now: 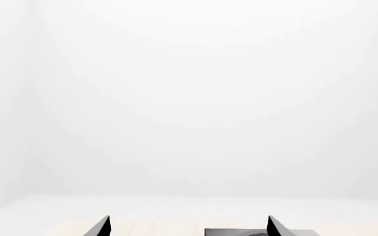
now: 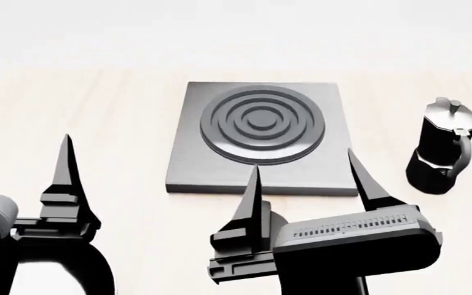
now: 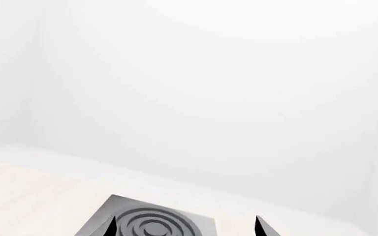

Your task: Turn on the stove.

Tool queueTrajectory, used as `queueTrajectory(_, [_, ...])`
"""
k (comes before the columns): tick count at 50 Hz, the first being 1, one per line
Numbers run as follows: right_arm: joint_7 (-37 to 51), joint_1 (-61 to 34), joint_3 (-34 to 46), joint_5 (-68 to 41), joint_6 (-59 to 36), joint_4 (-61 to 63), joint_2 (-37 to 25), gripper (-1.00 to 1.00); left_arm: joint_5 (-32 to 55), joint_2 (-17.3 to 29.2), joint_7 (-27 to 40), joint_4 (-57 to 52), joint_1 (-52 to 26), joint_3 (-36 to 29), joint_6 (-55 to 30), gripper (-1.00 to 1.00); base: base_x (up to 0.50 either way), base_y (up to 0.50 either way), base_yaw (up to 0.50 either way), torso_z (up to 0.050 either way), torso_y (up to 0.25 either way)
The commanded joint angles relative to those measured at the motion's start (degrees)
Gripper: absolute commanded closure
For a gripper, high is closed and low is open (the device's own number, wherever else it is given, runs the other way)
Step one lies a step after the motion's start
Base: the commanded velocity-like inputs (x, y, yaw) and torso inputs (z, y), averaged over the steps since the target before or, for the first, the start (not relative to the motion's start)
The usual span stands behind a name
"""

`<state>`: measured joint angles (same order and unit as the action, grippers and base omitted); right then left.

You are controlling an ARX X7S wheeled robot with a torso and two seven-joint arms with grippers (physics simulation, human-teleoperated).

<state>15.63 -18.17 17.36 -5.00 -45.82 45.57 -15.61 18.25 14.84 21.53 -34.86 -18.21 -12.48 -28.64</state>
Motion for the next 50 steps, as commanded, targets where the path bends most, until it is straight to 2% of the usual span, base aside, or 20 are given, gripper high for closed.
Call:
queueTrajectory(1, [0.17, 0.04, 0.08, -0.3, 0.39, -0.36, -0.1, -1.0, 0.07, 0.15, 0.18, 0.41, 0.01, -0.29, 0.47, -1.0, 0.11, 0.0, 0.0, 0.0, 0.0])
queueTrajectory(25, [0.04, 0.33, -1.42, -2.63, 1.99, -3.28, 0.77, -1.0, 0.54, 0.6, 0.75, 0.58, -0.16, -0.52, 0.67, -1.0, 0.08, 0.0, 0.0, 0.0, 0.001])
queueTrajectory(50, [0.36, -2.77, -1.68, -6.14, -5.43, -9.58, 3.85, -1.0, 0.94, 1.18, 1.59, 0.26, -0.46, -0.72, 0.31, -1.0, 0.0, 0.0, 0.0, 0.0, 0.0])
